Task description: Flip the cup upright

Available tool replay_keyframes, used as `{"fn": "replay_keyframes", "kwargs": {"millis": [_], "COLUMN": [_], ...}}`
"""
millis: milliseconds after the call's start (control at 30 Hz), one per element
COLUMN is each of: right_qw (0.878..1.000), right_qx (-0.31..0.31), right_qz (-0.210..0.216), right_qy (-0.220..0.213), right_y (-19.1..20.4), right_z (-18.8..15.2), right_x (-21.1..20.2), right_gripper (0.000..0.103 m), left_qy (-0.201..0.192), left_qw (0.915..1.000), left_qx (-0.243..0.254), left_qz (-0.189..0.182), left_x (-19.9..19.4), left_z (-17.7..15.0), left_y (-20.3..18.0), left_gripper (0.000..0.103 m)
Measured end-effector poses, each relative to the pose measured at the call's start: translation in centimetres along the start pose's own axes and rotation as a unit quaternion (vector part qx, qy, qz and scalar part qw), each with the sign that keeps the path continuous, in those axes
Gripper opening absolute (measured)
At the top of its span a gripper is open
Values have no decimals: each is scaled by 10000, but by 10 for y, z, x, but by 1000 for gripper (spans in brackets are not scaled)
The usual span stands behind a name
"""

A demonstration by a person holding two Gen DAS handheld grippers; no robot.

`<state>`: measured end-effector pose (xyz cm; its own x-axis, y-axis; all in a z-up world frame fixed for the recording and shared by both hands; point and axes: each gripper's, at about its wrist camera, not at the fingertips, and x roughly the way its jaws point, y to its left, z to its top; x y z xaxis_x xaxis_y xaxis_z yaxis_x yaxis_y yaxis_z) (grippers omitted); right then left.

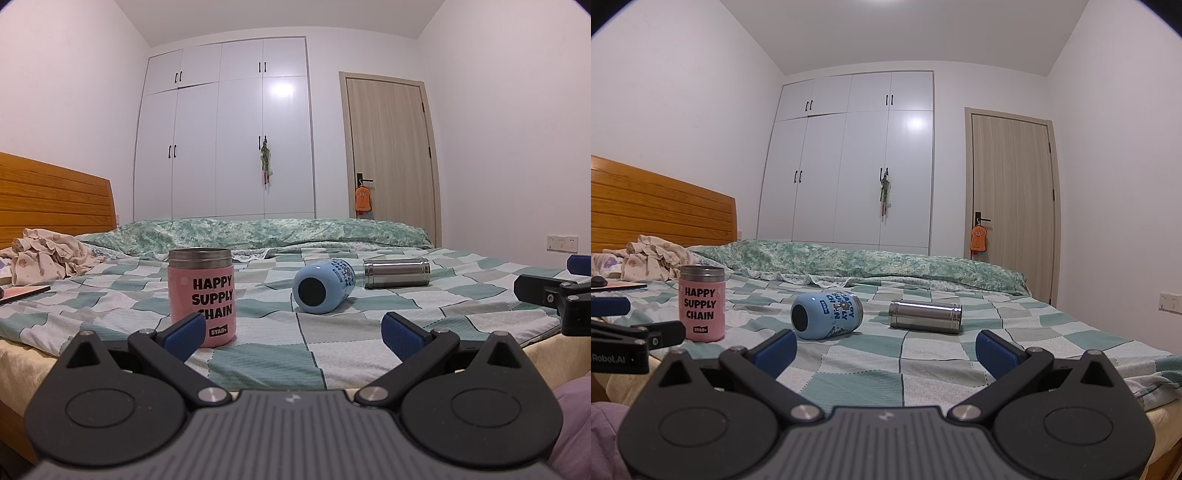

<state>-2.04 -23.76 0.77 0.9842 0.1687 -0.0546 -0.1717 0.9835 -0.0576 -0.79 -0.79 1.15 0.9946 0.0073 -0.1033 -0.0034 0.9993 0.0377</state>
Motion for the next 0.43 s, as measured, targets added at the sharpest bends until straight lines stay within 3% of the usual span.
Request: {"fn": "replay_keyframes", "kwargs": {"millis": [433], "right_qw": [10000], "right_qx": [-5], "right_qz": [0], "right_qy": [2], "right_y": [0], "right_z": [0], "right_x": [1], "right_gripper": [103], "left_qy": [-30], "left_qw": [10000], "left_qx": [-20], "left_qz": [-31], "left_x": [-2], "left_z": [1], "left_y": [1], "left_gripper": [103]}}
